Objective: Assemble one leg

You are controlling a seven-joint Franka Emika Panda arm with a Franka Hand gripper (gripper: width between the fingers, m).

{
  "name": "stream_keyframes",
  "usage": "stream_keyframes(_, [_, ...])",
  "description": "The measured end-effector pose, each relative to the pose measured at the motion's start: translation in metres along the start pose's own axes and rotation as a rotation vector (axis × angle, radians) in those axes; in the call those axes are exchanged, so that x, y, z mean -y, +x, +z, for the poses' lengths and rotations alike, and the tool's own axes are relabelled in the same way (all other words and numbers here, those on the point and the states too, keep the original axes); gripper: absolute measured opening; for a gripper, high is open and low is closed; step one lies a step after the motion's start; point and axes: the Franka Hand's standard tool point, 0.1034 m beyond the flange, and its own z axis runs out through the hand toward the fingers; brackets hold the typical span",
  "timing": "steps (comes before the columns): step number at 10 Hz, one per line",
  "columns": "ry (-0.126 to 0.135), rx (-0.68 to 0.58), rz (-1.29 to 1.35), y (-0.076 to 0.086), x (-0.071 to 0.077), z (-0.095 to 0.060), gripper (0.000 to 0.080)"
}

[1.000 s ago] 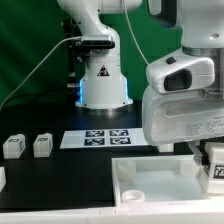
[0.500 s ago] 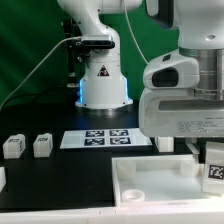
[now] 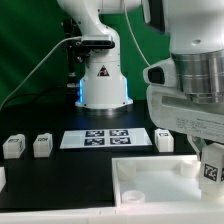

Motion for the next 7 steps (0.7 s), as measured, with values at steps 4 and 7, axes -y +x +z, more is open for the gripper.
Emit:
stream_keyframes(4, [0.101,0.056,0.446,-0.0015,0.0016,0.0028,0.0299])
stream_keyframes(7, [0.086,0.061,0.322,-0.0043,-0.0006,0.004,0.0551])
